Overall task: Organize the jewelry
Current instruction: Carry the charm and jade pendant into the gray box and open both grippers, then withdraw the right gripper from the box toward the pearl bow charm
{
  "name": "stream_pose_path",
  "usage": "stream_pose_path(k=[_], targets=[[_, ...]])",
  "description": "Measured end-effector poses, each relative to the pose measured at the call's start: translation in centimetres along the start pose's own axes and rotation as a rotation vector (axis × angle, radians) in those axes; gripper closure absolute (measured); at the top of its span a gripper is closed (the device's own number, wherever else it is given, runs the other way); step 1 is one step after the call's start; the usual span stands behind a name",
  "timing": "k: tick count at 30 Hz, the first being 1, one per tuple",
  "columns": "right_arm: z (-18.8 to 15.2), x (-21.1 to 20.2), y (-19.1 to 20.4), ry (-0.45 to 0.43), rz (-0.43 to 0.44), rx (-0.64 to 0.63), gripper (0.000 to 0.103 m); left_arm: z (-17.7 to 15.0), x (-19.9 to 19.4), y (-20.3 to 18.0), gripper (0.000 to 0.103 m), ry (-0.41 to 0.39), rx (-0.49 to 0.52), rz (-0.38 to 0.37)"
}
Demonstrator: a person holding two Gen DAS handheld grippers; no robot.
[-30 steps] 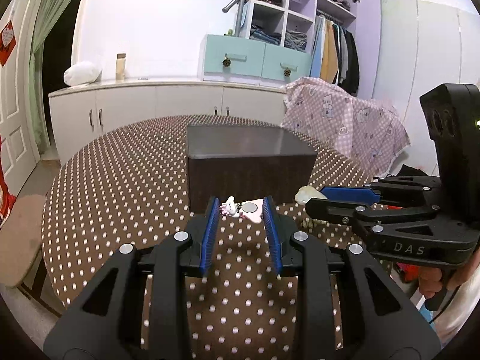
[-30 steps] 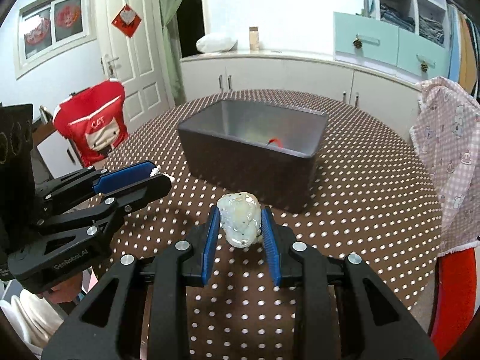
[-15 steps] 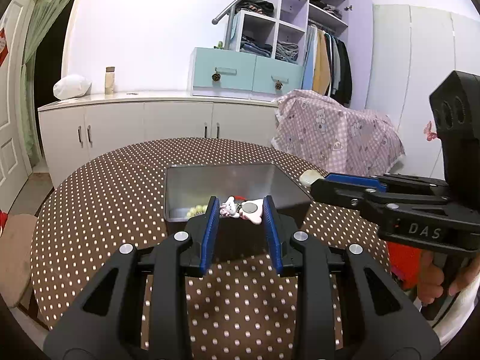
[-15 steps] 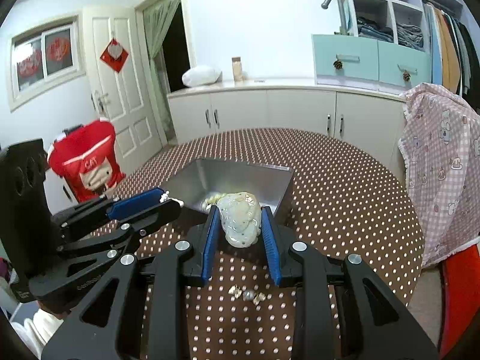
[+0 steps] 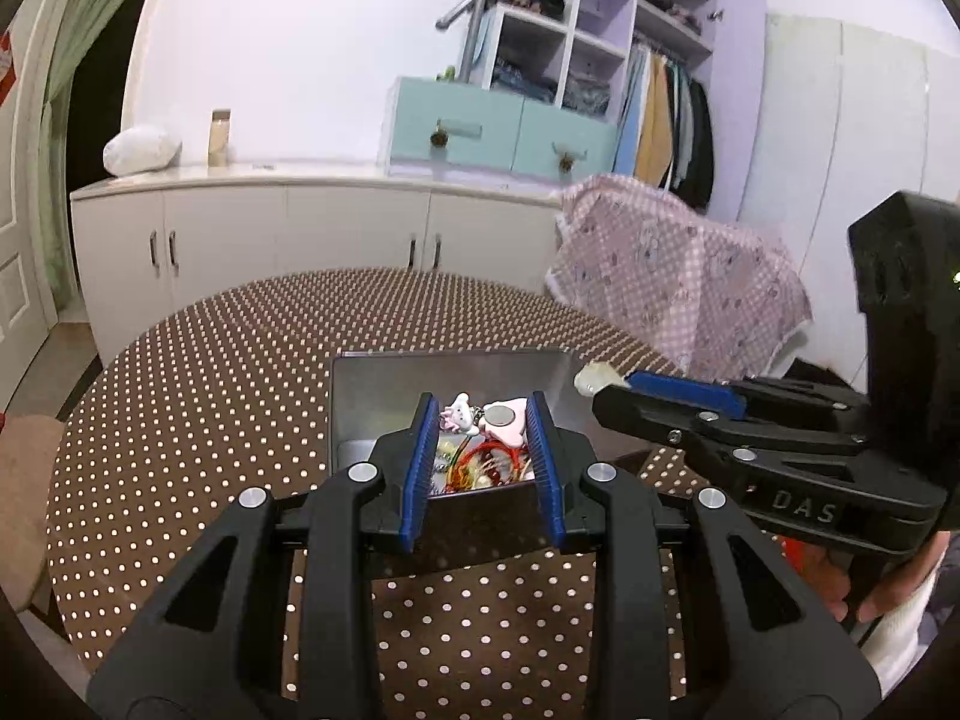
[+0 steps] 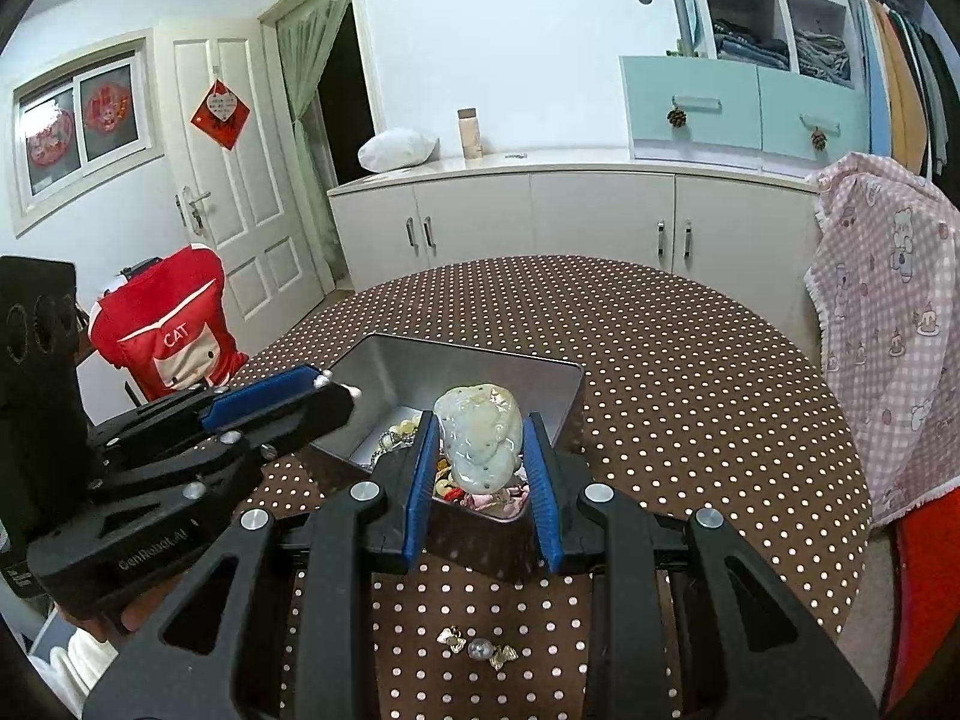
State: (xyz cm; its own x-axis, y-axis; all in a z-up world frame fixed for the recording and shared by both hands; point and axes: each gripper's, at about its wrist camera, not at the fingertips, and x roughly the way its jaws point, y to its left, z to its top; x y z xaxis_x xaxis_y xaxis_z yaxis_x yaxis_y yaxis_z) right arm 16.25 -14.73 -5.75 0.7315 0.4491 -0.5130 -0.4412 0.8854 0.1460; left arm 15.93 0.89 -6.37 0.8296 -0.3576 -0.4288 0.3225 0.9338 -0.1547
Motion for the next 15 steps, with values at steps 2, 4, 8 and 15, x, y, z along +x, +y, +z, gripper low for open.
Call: stream_pose_path(k=[2, 4, 8, 15], targets=[[0.0, 0.1, -0.2, 0.004, 0.002, 0.003, 0.076, 0.1, 0.3, 0.2, 0.072, 0.009, -0.008, 0.007], [0.1, 0.0, -0.4, -0.002, -0.002, 0.011, 0.075, 0.2, 0.5, 0.6, 0.070, 0.017, -0.025, 0.005], [0.1, -0.8, -0.7, -0.019, -0.010, 0.019, 0.061, 0.3, 0.1, 0.7, 0.040, 0.011, -0.034, -0.014], [-0.3, -1.7, -1.0, -0.017, -0.034, 0.017, 0.053, 0.2, -0.7, 0.3, 0.040, 0.008, 0.000, 0.008]])
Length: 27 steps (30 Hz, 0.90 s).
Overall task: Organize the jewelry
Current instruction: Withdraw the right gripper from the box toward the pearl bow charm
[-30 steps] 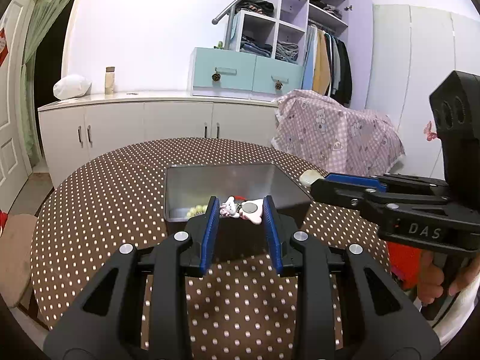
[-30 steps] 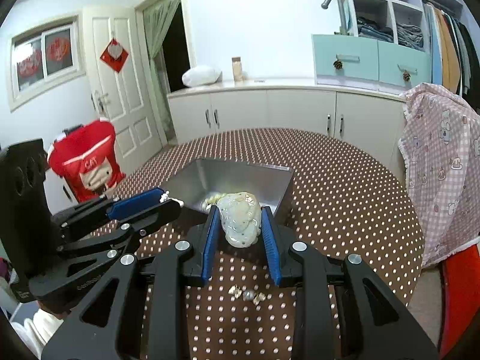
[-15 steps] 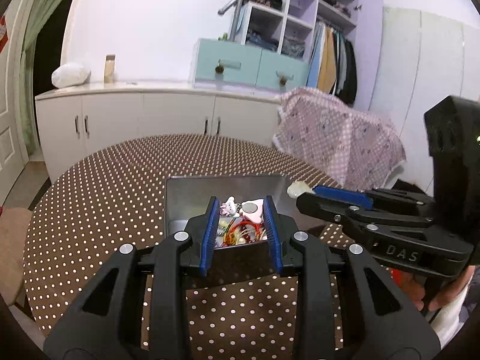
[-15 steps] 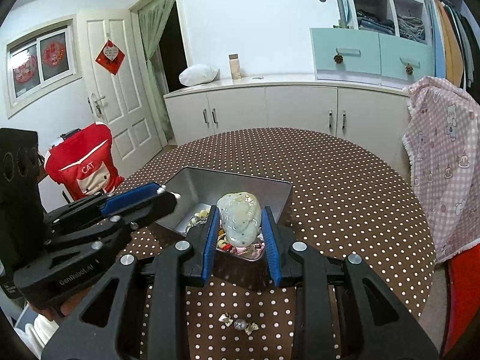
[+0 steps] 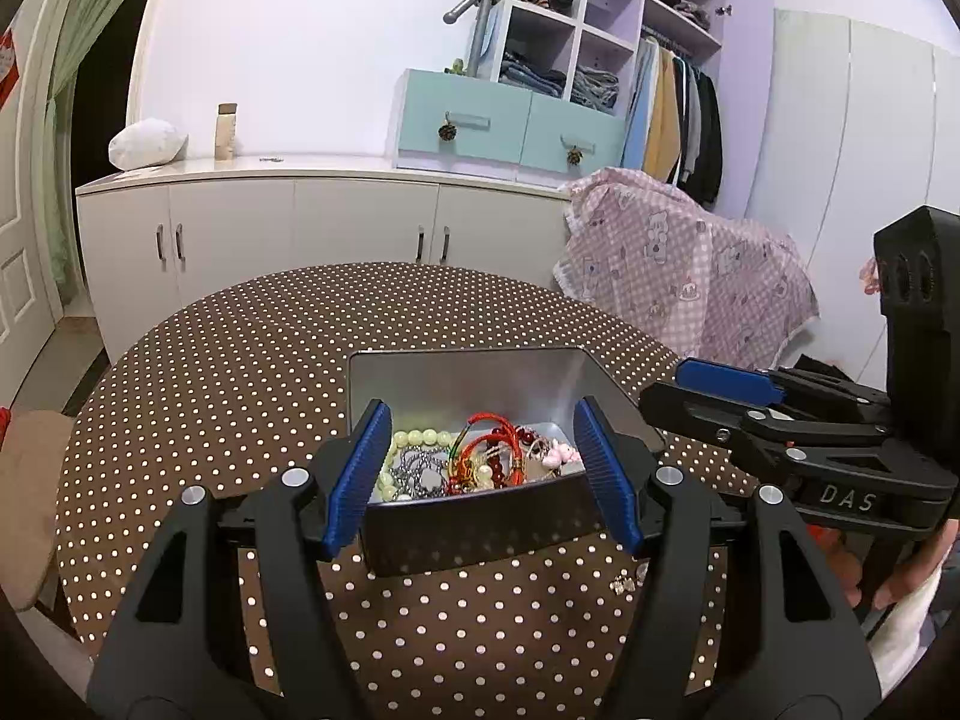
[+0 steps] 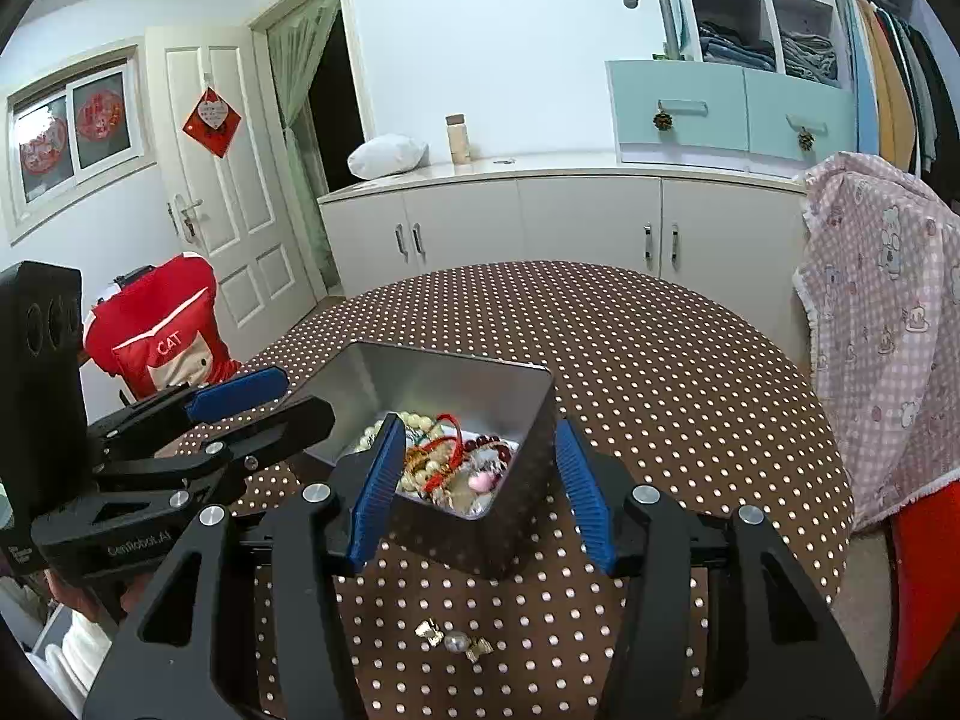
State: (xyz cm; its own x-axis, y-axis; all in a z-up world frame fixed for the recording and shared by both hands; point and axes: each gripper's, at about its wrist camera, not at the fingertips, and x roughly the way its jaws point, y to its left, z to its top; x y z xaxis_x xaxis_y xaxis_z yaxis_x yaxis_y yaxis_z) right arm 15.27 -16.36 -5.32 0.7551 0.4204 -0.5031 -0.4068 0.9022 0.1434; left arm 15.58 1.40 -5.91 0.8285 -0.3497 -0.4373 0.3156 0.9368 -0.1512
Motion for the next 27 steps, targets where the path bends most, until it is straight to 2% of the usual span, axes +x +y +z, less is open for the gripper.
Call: stream_pose_path(k=[9, 13, 20, 26, 27], targets=[[-1.9, -0.6, -0.9, 0.042, -0.042, 0.002, 0.052, -0.8, -0.6, 0.4, 0.039, 0.020, -0.011, 0.031], [-3.0, -0.5, -0.9, 0.071, -0.042, -0.005, 0.052, -1.6, -1.3, -0.1, 0.038, 0.020, 0.016, 0.041], [-5.0, -0.3, -0.4, 0.124, -0.019, -0.025, 0.052, -3.2, -2.2, -1.0, 0.038, 0.047, 0.045, 0.007], [-6.7, 0.8, -0.1, 0.180, -0.020, -0.028, 0.052, -5.6, -2.0, -1.9, 0.038, 0.128, 0.063, -0.045], [-6.8, 1.0, -0.1, 0.183, -0.026, -0.034, 0.056, -5.9, -2.0, -2.0, 0.038, 0.137, 0.068, -0.054]])
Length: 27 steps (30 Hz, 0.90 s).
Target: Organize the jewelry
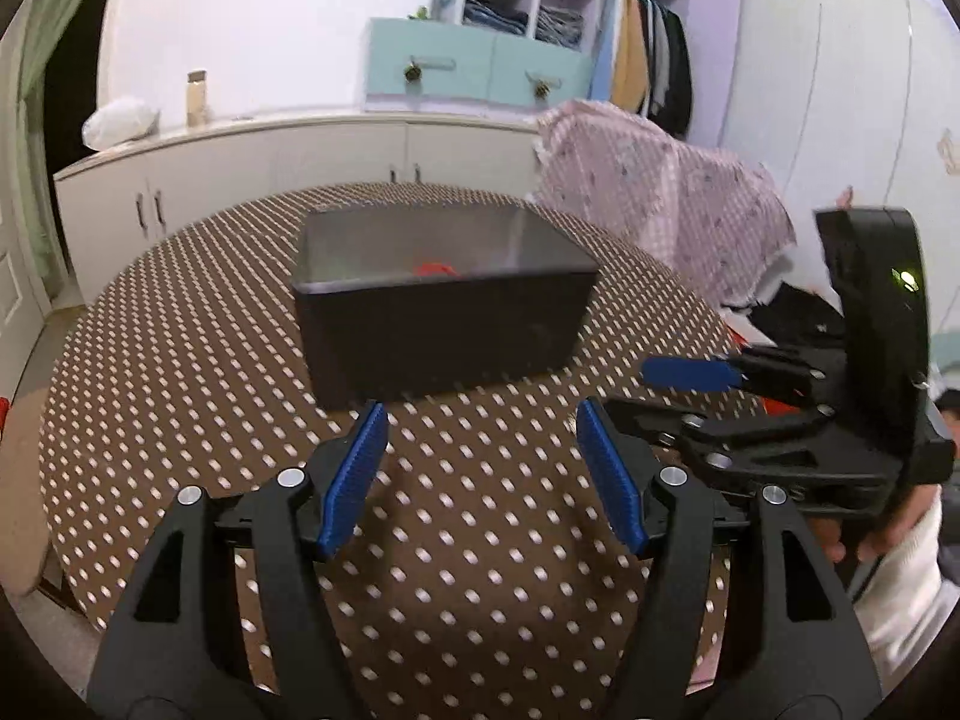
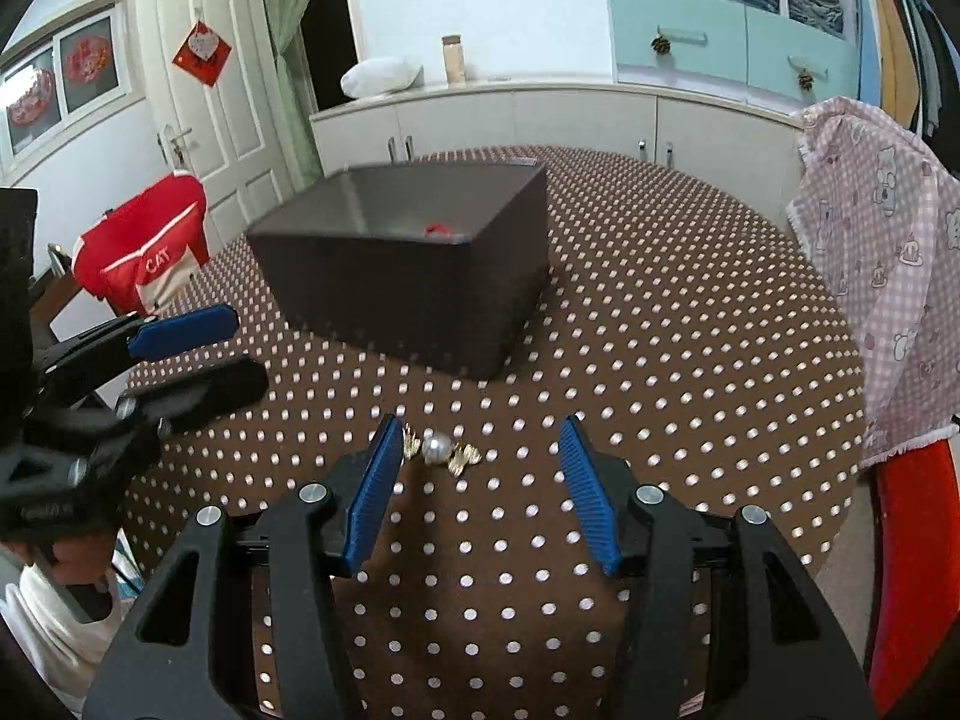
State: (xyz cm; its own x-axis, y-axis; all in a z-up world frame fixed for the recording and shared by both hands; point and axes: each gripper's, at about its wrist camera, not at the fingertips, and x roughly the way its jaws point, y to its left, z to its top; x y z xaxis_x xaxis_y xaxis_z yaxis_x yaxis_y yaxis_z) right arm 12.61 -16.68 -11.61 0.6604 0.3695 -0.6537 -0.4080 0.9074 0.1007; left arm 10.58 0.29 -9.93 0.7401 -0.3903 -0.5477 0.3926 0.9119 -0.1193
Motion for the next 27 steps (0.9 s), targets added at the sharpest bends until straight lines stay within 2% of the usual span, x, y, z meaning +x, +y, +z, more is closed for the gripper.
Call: stream_pose_path(k=[3, 4, 7, 8, 10, 11, 12, 15, 19, 27], targets=[[-0.1, 0.2, 0.4, -0.011, -0.045, -0.013, 0.067, -0.3, 0.4, -0.4, 0.038, 0.033, 0.008, -0.017], [-0.1, 0.2, 0.5, -0.011, -0.034, -0.024, 0.072, -0.3, 0.5, -0.5, 0.038, 0.042, 0.009, -0.021], [-0.4, 0.2, 0.9, -0.020, -0.045, -0.048, 0.076, -0.3, 0.8, -0.7, 0.044, 0.055, 0.012, -0.044], [-0.5, 0.2, 1.0, -0.025, -0.052, -0.060, 0.078, -0.2, 0.8, -0.9, 0.047, 0.058, 0.015, -0.050], [-0.7, 0.2, 1.0, -0.033, -0.047, -0.065, 0.089, 0.0, 1.1, -1.5, 0.057, 0.066, 0.027, -0.058], [-0.7, 0.1, 0.8, -0.034, -0.040, -0.057, 0.090, 0.0, 1.3, -1.7, 0.066, 0.074, 0.032, -0.061], [-0.7, 0.1, 0.6, -0.035, -0.033, -0.044, 0.092, 0.0, 1.6, -1.9, 0.069, 0.083, 0.036, -0.068], [-0.8, -0.2, -0.5, -0.037, -0.004, 0.009, 0.092, -0.1, 2.3, -2.5, 0.074, 0.105, 0.050, -0.073], [-1.1, -0.7, -1.0, -0.047, -0.008, 0.025, 0.092, 0.2, 3.1, -3.8, 0.074, 0.137, 0.090, -0.062], [-1.1, -1.0, -1.6, -0.057, 0.008, 0.042, 0.092, 1.1, 5.4, -5.6, 0.073, 0.219, 0.140, 0.001]])
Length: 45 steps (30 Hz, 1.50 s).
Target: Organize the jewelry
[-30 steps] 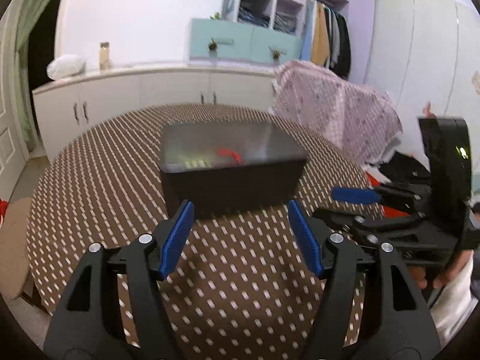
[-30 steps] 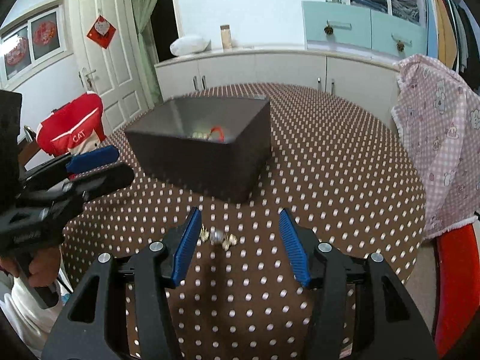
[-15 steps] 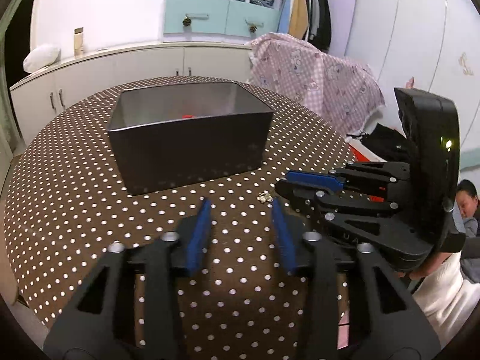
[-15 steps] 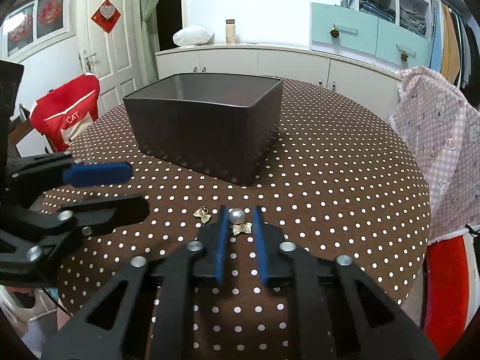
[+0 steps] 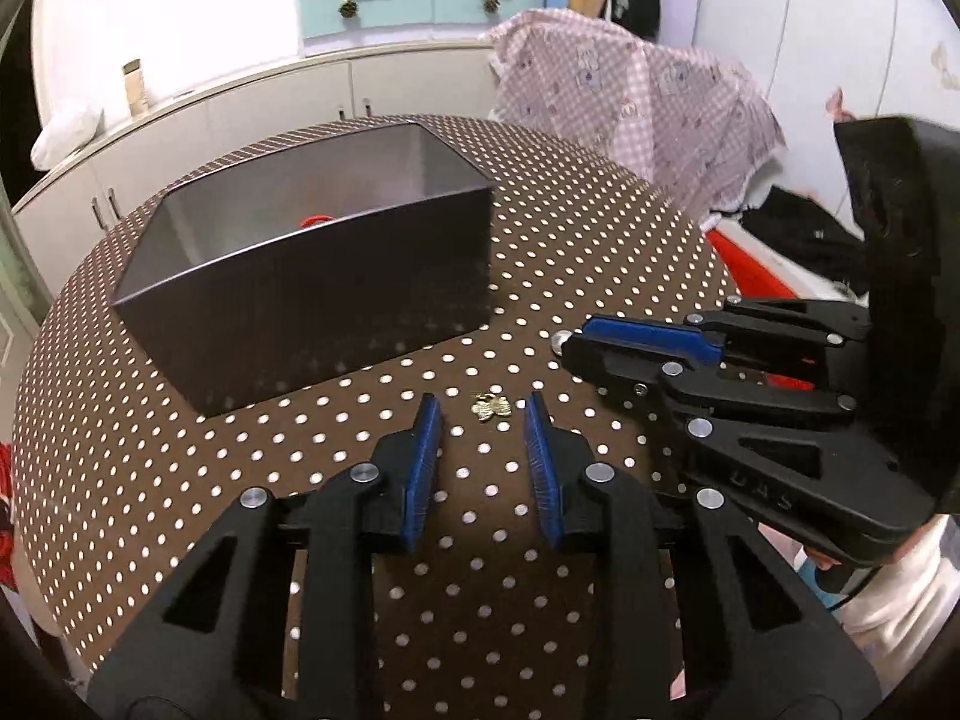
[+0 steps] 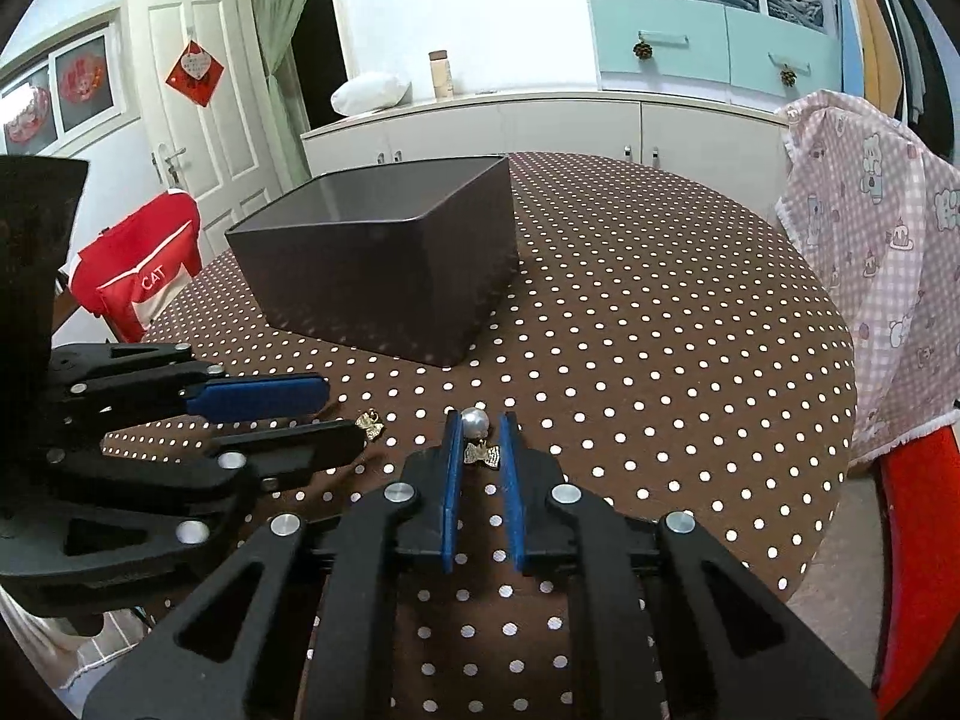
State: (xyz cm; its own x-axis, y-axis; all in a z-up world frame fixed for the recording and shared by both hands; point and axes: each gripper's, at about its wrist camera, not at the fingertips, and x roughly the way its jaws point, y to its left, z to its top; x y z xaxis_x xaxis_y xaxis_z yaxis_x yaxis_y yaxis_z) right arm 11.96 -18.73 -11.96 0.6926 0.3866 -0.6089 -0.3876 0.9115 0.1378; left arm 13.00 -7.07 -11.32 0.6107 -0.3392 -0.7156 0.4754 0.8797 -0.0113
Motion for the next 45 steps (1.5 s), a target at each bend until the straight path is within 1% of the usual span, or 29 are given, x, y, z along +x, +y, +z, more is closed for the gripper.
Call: stream_pose_path(k=[1, 2, 3, 4, 6, 13, 16, 18, 23, 25, 27, 28, 29, 30, 31, 32, 34, 35, 37, 38, 40, 42, 45], targets=[[-0.1, -0.1, 0.0, -0.001, 0.001, -0.003, 0.092, 0.0, 0.3, -0.2, 0.074, 0.014, 0.014, 0.011], [-0.2, -0.1, 0.0, -0.003, 0.000, -0.007, 0.092, 0.0, 0.3, -0.6, 0.078, 0.010, 0.035, 0.033], [-0.3, -0.2, -0.1, -0.004, 0.001, -0.007, 0.092, 0.1, 0.3, -0.8, 0.085, 0.008, 0.048, 0.038], [-0.3, -0.2, -0.1, -0.005, 0.001, -0.005, 0.092, 0.1, 0.4, -1.0, 0.086, 0.007, 0.052, 0.039], [-0.5, -0.5, 0.0, -0.007, -0.004, -0.002, 0.092, 0.3, 0.7, -1.1, 0.092, 0.006, 0.055, 0.031], [-1.3, -1.2, -0.1, -0.024, 0.001, -0.002, 0.091, 0.1, 0.4, -1.4, 0.092, -0.012, 0.091, 0.051], [-1.3, -1.2, -0.1, -0.028, 0.004, -0.019, 0.089, -0.3, -0.1, -1.5, 0.092, -0.040, 0.098, 0.063], [-1.2, -1.1, 0.1, -0.027, 0.002, -0.031, 0.088, -0.6, -0.4, -1.5, 0.094, -0.053, 0.101, 0.063], [-1.0, -0.3, 0.8, -0.033, -0.034, -0.093, 0.086, -0.7, -0.7, -1.6, 0.094, -0.067, 0.104, 0.083], [-1.0, 0.0, 1.1, -0.039, -0.052, -0.123, 0.086, -1.0, -1.0, -1.8, 0.094, -0.089, 0.113, 0.083], [-0.9, 0.1, 1.0, -0.036, -0.053, -0.124, 0.087, -1.3, -1.5, -2.0, 0.093, -0.107, 0.129, 0.076], [-0.9, 0.1, 0.9, -0.035, -0.052, -0.118, 0.088, -1.3, -1.4, -2.0, 0.093, -0.103, 0.128, 0.080], [-1.0, 0.0, 0.8, -0.036, -0.052, -0.114, 0.089, -1.4, -1.3, -2.0, 0.084, -0.090, 0.123, 0.094], [-1.0, 0.0, 0.7, -0.036, -0.049, -0.111, 0.090, -1.3, -0.9, -2.0, 0.066, -0.063, 0.118, 0.116], [-1.1, 0.0, 0.6, -0.040, -0.051, -0.108, 0.092, -1.1, -0.8, -2.0, 0.057, -0.057, 0.116, 0.115], [-1.1, -0.1, 0.5, -0.045, -0.053, -0.100, 0.092, -1.0, -1.0, -2.1, 0.054, -0.066, 0.115, 0.103], [-1.2, -0.2, 0.4, -0.049, -0.049, -0.090, 0.093, -0.9, -1.1, -2.5, 0.054, -0.071, 0.141, 0.098], [-1.2, -0.2, 0.4, -0.051, -0.054, -0.090, 0.093, -0.9, -0.9, -2.6, 0.056, -0.060, 0.149, 0.102], [-1.2, -0.3, 0.4, -0.054, -0.058, -0.090, 0.094, -0.5, -0.3, -2.5, 0.066, -0.027, 0.146, 0.089], [-1.2, -0.3, 0.4, -0.054, -0.060, -0.085, 0.094, -0.2, -0.2, -2.3, 0.074, -0.019, 0.135, 0.062], [-1.1, -0.3, 0.2, -0.050, -0.051, -0.071, 0.094, 0.1, 0.1, -2.2, 0.088, -0.012, 0.135, 0.054], [-1.2, -0.5, 0.2, -0.051, -0.049, -0.068, 0.094, 0.0, 0.1, -2.7, 0.094, -0.012, 0.168, 0.068], [-1.3, -0.7, 0.2, -0.050, -0.053, -0.071, 0.094, -0.4, 0.0, -3.3, 0.094, -0.029, 0.212, 0.111]])
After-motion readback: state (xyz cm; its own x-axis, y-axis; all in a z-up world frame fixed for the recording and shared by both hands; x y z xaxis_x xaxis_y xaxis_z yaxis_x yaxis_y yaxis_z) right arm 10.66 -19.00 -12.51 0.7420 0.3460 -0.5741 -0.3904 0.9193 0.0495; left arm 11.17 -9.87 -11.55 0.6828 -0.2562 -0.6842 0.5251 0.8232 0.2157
